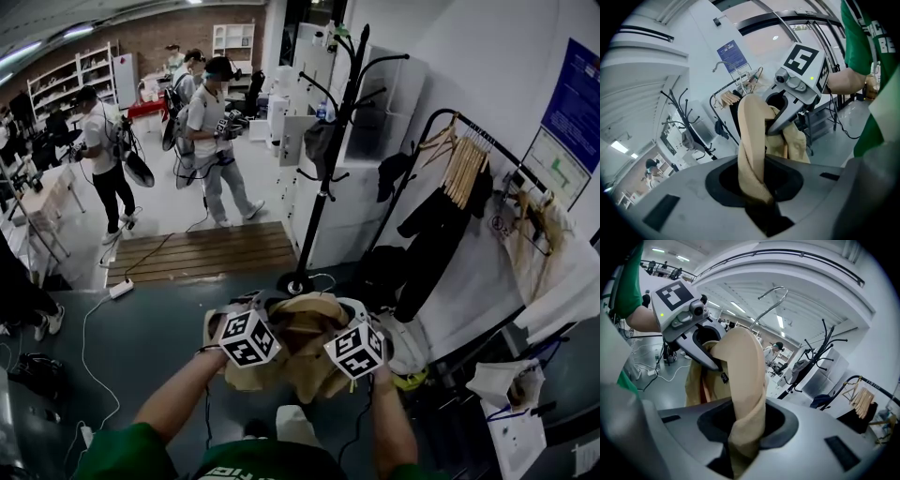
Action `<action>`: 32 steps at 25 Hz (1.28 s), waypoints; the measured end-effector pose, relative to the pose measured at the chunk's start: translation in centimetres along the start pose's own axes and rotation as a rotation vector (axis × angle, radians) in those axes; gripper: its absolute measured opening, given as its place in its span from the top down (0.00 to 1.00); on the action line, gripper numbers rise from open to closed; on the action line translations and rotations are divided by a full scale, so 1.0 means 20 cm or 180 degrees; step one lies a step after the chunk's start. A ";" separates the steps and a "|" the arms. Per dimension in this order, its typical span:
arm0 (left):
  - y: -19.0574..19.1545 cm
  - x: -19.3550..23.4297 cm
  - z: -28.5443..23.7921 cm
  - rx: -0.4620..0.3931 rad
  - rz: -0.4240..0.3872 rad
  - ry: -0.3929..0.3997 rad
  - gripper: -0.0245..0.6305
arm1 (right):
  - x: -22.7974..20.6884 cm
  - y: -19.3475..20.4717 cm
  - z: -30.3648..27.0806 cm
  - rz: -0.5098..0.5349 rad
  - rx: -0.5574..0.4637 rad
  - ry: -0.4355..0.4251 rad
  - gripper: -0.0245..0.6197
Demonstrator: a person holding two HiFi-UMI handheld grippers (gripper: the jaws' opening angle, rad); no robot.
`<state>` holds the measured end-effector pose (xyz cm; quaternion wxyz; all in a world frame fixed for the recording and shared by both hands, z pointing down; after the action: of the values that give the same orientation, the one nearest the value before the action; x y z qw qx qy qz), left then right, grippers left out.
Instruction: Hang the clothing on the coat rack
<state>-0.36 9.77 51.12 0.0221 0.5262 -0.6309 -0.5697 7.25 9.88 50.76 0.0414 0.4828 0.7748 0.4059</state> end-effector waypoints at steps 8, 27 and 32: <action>0.01 0.22 -0.26 0.0016 -0.0008 -0.0057 0.83 | -0.31 -0.05 -0.16 0.0048 -0.0016 -0.0022 0.79; -0.12 0.62 -0.92 0.0052 -0.0051 -0.0174 0.83 | -1.06 -0.03 -0.37 0.0157 -0.0070 -0.0059 0.79; -0.16 0.65 -1.04 0.0074 -0.0043 -0.0202 0.83 | -1.20 0.01 -0.38 0.0197 -0.0086 -0.0097 0.79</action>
<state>9.01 -13.02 48.57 -0.0079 0.5123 -0.6342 -0.5790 16.61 -13.35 48.18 0.0472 0.5121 0.7532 0.4101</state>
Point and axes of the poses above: the fingertips, and each gripper's own axes: z backward along the fingers, x to its left, y out of its underside, the point moved 1 cm from there along z, backward along the fingers, and after that the axes turned 15 degrees about -y, right-handed, at the moved point
